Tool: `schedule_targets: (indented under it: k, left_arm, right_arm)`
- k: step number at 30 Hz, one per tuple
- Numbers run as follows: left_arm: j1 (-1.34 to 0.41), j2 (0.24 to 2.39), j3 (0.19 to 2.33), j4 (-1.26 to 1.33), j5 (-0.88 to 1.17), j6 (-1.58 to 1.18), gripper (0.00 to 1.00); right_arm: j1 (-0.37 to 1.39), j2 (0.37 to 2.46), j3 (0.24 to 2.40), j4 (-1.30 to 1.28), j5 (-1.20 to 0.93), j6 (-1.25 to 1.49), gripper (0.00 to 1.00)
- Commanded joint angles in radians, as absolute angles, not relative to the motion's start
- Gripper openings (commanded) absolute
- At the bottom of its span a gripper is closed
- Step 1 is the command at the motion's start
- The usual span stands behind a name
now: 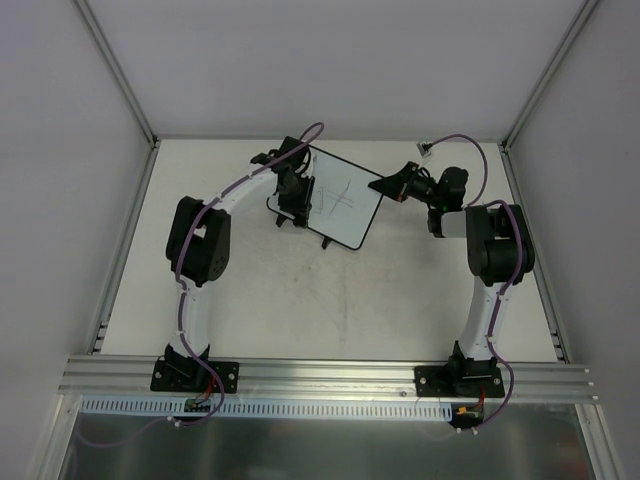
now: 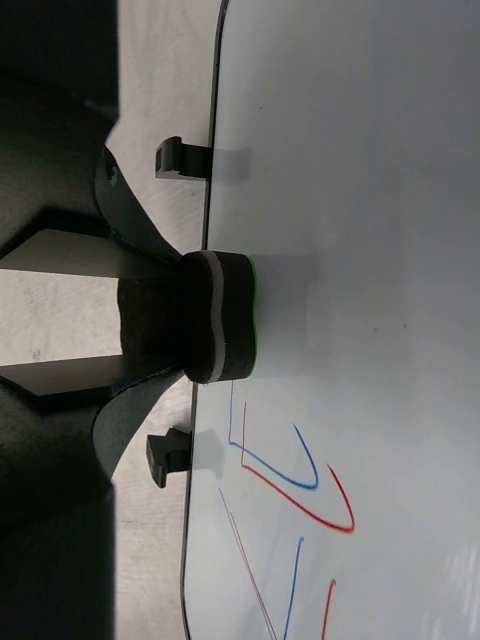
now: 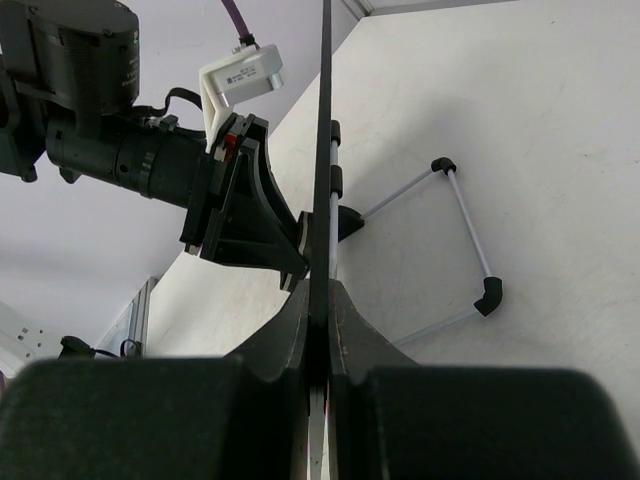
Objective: Erase the whiteboard
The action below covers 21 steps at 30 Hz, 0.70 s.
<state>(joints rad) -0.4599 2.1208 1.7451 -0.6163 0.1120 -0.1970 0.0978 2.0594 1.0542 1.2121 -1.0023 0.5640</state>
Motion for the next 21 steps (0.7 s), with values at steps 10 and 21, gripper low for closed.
schedule_targets:
  k: [10, 21]
  left_arm:
    - [-0.485, 2.194, 1.991, -0.479, 0.167, -0.210, 0.00]
    - [-0.483, 2.243, 2.059, -0.477, 0.179, -0.183, 0.00]
  right_arm:
    - [0.124, 1.977, 1.066, 1.368, -1.098, 0.543, 0.00]
    - [0.129, 1.983, 1.069, 1.373, -1.101, 0.546, 0.00]
